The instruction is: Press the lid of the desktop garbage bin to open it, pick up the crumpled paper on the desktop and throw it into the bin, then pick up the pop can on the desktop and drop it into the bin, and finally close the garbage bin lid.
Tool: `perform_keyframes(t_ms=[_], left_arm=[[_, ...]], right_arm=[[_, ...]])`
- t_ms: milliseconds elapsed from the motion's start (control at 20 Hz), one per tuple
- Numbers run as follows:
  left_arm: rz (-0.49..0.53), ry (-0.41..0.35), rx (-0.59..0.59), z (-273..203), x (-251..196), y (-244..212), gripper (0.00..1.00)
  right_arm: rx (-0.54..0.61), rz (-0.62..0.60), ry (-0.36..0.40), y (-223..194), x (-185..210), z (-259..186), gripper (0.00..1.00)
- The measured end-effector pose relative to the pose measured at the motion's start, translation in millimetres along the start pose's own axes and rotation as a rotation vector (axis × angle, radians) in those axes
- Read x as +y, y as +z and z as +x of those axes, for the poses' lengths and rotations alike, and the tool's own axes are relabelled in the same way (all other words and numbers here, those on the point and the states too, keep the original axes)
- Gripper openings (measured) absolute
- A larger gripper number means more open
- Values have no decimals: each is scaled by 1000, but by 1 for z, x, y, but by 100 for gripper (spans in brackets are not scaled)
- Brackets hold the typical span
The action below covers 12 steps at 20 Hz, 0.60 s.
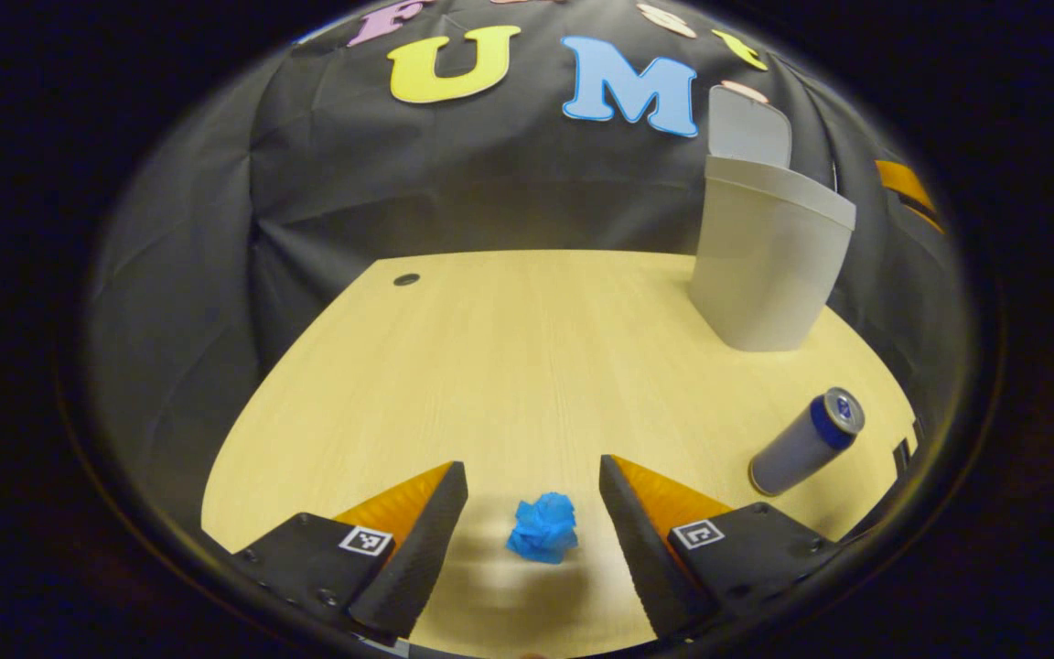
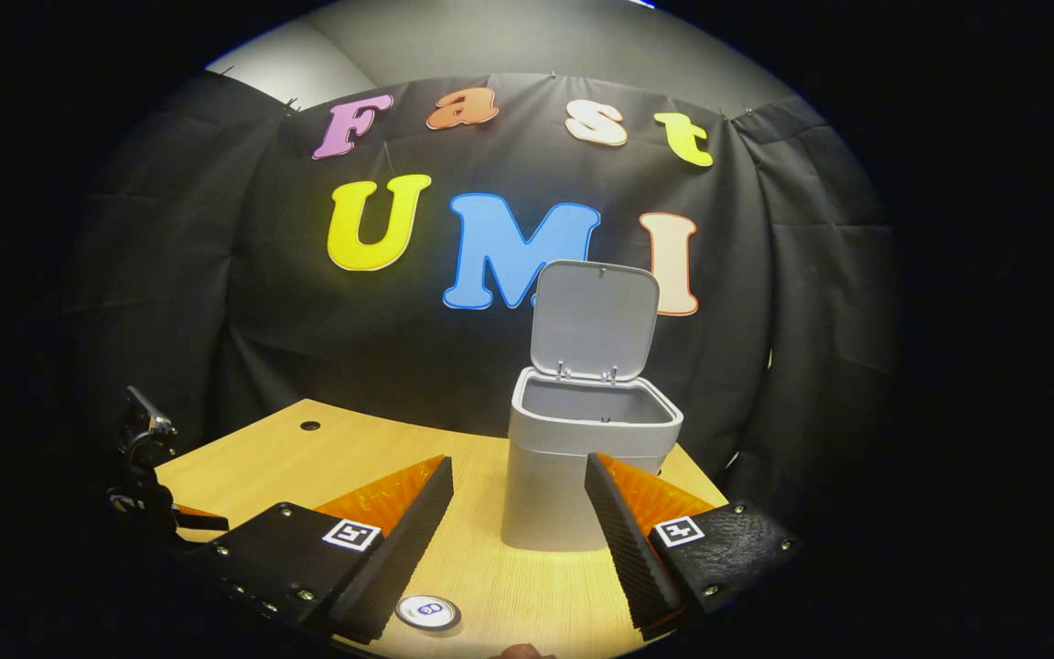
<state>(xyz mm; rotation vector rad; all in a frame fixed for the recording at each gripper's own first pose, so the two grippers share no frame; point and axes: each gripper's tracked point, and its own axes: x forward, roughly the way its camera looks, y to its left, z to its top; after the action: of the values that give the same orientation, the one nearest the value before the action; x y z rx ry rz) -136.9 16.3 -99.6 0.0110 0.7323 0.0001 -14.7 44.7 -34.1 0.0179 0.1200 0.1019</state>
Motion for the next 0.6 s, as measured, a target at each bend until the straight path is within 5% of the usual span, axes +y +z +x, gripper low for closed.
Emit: perform_keyframes(t_ms=[600], left_arm=[[44,-27,48,2,2,-16,95]], right_arm=[[84,-11,11,-26,13,-5,94]])
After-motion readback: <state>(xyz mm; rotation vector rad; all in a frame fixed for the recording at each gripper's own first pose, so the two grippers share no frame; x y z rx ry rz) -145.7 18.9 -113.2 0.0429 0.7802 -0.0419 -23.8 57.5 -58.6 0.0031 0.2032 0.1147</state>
